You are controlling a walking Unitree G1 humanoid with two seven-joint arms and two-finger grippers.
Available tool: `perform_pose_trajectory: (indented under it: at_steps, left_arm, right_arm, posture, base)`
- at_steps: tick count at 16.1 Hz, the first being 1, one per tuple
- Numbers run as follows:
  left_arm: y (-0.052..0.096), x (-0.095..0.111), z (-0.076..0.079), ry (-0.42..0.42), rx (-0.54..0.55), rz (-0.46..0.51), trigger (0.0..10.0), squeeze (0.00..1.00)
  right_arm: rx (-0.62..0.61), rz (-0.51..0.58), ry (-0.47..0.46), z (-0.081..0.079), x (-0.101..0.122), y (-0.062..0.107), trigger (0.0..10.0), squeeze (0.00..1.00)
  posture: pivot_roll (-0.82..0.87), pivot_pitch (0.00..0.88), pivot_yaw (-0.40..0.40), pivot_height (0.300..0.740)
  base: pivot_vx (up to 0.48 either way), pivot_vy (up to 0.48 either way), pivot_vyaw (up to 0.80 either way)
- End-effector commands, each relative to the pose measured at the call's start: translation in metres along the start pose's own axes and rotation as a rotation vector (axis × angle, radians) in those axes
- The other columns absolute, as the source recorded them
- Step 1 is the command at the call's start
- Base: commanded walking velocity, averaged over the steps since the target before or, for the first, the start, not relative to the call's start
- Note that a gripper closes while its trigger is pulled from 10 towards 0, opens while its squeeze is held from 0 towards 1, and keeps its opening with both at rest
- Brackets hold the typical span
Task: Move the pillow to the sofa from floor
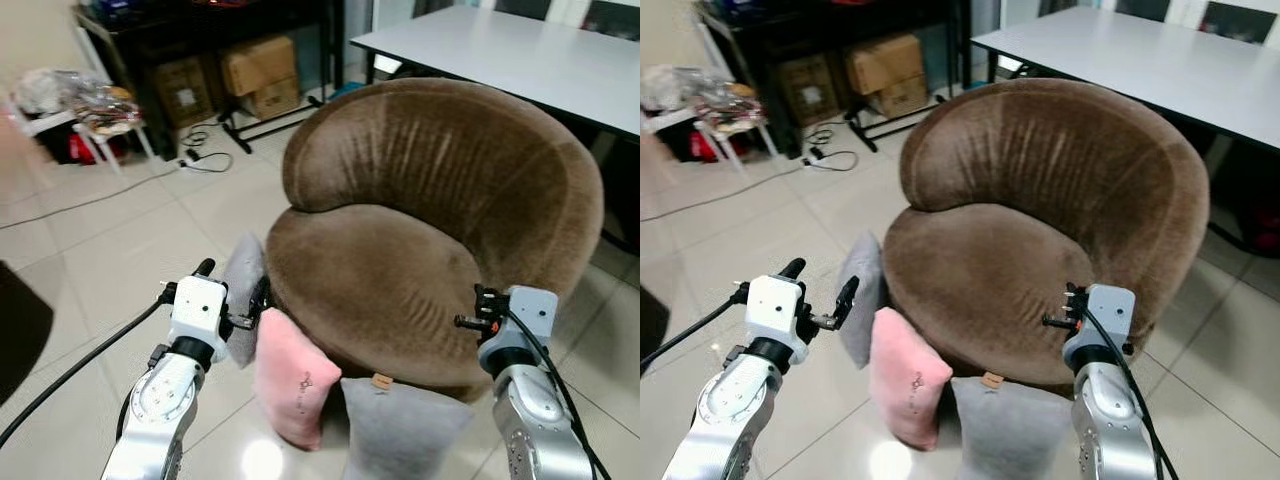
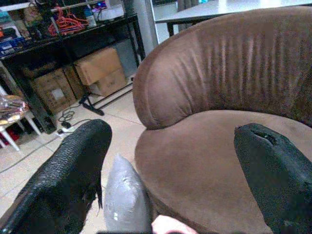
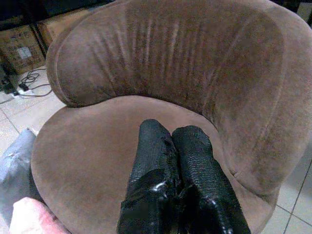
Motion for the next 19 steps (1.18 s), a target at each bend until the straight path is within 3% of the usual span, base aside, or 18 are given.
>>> perform_pose_trajectory:
  at_steps: [1, 3, 12, 16, 19]
  left_arm:
    - [0.0012, 0.0013, -0.0016, -0.017, -0.002, 0.008, 10.0, 0.00]
    - [0.0019, 0.0009, -0.0018, -0.022, 0.003, 0.007, 10.0, 0.00]
    - [0.0030, 0.0019, 0.0033, -0.027, -0.007, 0.015, 10.0, 0.00]
    - [0.0042, -0.0008, 0.0073, -0.058, -0.038, 0.008, 10.0, 0.00]
    - [0.0073, -0.0016, 0.0014, -0.067, 0.001, 0.021, 10.0, 0.00]
  right_arm:
    - [0.016, 0.015, -0.001, -0.0030, 0.0028, 0.0003, 10.0, 0.00]
    - [0.014, 0.013, -0.001, -0.0025, 0.0025, 0.0005, 10.0, 0.00]
    - [0.011, 0.003, 0.009, 0.0000, -0.0006, 0.0057, 10.0, 0.00]
    - [0.016, -0.019, 0.035, 0.0033, -0.0041, 0.0051, 10.0, 0.00]
    - [0.021, -0.021, 0.035, 0.0050, -0.0038, 0.0041, 10.0, 0.00]
  posture:
    - [-0.12, 0.000, 0.064, 0.740]
    - [-0.12, 0.000, 0.064, 0.740]
    - [-0.13, 0.000, 0.062, 0.740]
    - [-0.13, 0.000, 0.057, 0.740]
    - [-0.12, 0.000, 0.051, 0.711]
  base:
    - [0.000, 0.000, 0.00]
    - [0.000, 0.000, 0.00]
    - [0.000, -0.451, 0.00]
    - [0.000, 0.000, 0.00]
    - [0.000, 0.000, 0.00]
Point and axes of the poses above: a point about 5 cm out from each wrist's last joint towards the gripper, its own y axis pointing back from the gripper into the wrist, its own x axis along the axis of the wrist's last joint, z = x × y, the point moved 1 cm from there along -y, pointing out of the wrist towards the gripper, and after that the axes turned 13 degrees about -y, right-handed, at the moved point
